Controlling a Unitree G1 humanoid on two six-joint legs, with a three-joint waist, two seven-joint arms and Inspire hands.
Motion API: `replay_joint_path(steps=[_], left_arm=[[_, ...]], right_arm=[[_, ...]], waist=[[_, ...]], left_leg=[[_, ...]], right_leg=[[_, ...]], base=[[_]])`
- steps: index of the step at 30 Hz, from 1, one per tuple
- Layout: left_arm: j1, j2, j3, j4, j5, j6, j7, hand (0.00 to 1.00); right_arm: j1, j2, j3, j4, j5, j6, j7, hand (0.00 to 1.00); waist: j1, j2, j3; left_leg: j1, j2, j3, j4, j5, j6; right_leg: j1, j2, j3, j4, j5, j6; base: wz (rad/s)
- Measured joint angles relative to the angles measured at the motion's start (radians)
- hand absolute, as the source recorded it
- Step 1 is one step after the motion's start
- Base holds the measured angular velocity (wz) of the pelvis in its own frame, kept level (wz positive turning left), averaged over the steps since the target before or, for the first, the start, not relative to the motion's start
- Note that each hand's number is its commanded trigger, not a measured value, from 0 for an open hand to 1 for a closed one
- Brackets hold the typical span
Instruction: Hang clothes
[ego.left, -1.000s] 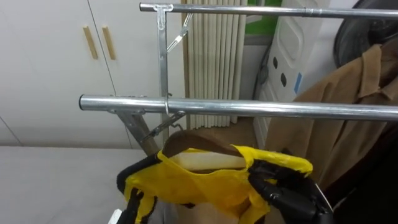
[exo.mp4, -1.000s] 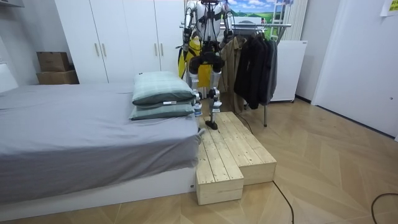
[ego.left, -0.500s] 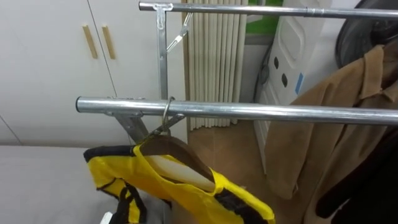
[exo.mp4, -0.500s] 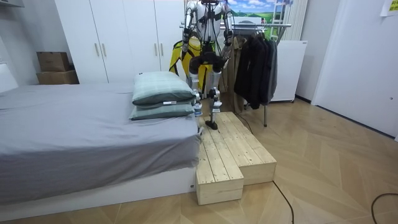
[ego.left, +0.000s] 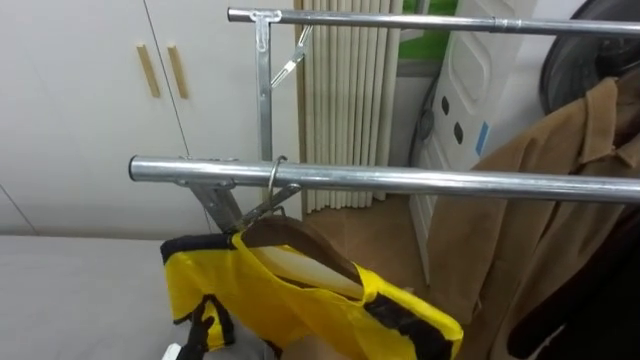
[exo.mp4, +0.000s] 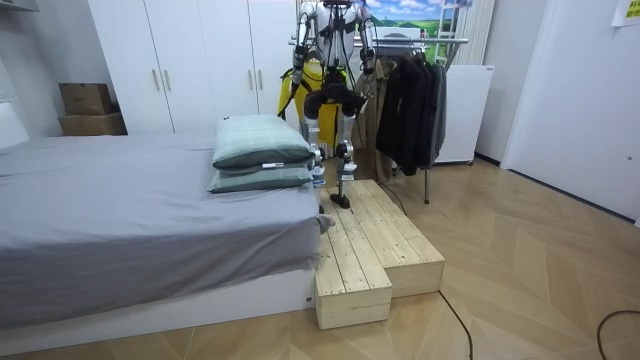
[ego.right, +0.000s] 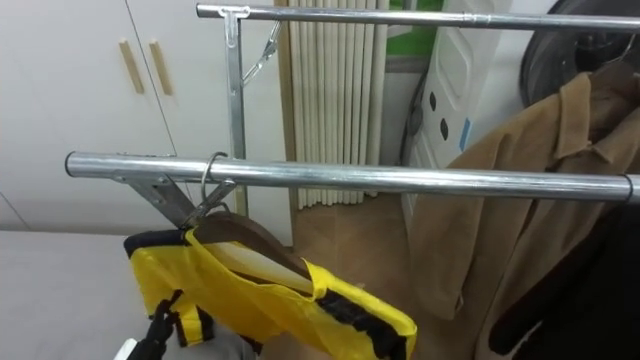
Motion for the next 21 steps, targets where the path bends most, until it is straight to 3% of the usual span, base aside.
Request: replay_joint_path(steps=[7, 12, 16, 21], left_arm=[[-0.001, 0.000, -0.003, 0.025, 0.019, -0.025, 0.015, 0.00], [0.000, 0.000, -0.005, 0.065, 0.021, -0.029, 0.035, 0.00], [-0.001, 0.000, -0.003, 0.167, 0.021, -0.057, 0.039, 0.00], [0.002, 0.000, -0.002, 0.276, 0.012, -0.058, 0.040, 0.00]], right_arm=[[-0.024, -0.012, -0.004, 0.180, -0.168, -0.008, 0.039, 0.00], [-0.004, -0.017, -0.008, 0.199, -0.273, -0.007, 0.006, 0.00], [0.000, -0.017, -0.010, 0.202, -0.331, -0.008, -0.025, 0.00], [0.005, -0.014, -0.012, 0.229, -0.316, -0.010, -0.042, 0.00]], waist=[[-0.003, -0.004, -0.0029], [-0.001, -0.005, -0.0013], [-0.001, -0.001, -0.0035], [0.000, -0.003, -0.0027]], left_leg=[[-0.008, 0.002, -0.005, 0.002, 0.000, 0.000], [-0.016, 0.002, -0.008, -0.001, 0.000, 0.000], [-0.009, 0.001, -0.007, -0.002, 0.000, 0.000], [-0.011, -0.001, -0.007, -0.002, 0.000, 0.000]], right_leg=[[0.003, -0.002, -0.011, -0.006, 0.001, -0.002], [0.001, -0.001, -0.010, -0.008, 0.001, -0.002], [0.002, -0.001, -0.003, -0.009, 0.001, -0.002], [0.000, -0.003, -0.009, -0.014, 0.000, -0.002]], base=[[0.04], [0.00], [-0.04], [0.03]])
